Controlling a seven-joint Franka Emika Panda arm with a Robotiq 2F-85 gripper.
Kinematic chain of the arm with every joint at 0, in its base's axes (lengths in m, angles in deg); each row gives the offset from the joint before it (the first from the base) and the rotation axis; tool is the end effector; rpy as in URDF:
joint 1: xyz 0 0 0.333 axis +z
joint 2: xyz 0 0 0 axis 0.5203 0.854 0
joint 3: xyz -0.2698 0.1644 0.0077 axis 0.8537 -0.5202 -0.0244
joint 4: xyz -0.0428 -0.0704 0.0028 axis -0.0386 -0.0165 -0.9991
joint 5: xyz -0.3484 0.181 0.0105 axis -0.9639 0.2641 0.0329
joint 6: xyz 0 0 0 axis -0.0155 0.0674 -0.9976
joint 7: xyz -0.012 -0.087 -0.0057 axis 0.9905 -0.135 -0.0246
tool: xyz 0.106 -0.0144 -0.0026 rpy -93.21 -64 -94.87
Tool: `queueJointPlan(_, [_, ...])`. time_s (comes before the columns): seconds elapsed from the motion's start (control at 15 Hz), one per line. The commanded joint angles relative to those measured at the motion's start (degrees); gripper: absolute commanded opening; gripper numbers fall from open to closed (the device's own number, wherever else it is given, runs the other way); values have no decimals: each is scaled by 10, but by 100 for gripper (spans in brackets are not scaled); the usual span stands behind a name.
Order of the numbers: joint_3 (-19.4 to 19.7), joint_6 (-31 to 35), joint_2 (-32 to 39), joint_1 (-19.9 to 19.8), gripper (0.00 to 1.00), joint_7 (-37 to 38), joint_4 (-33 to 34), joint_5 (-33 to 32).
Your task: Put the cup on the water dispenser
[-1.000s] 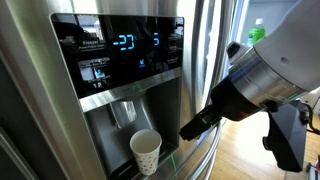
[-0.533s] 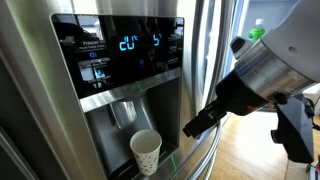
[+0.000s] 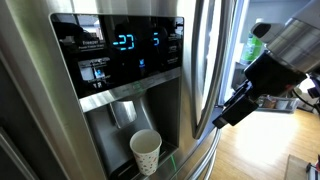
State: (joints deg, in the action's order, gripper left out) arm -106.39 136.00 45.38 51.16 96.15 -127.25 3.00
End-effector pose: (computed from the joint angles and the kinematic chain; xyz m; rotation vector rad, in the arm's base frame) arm 0.2817 0.2463 0.5666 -2.9972 -0.2317 -0.8086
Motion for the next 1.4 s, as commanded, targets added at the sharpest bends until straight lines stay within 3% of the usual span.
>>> queueJointPlan(0.0, [24, -51, -68, 4, 100, -98, -33, 32])
queueJointPlan(0.33, [38, -109, -139, 5, 100, -186, -30, 28])
queueJointPlan(0.6, [52, -116, -181, 3, 100, -225, -34, 35])
queueJointPlan(1.13, [72, -101, -186, 7, 100, -277, -33, 79])
queueJointPlan(1.33, [59, -110, -175, -10, 100, -270, -19, 74])
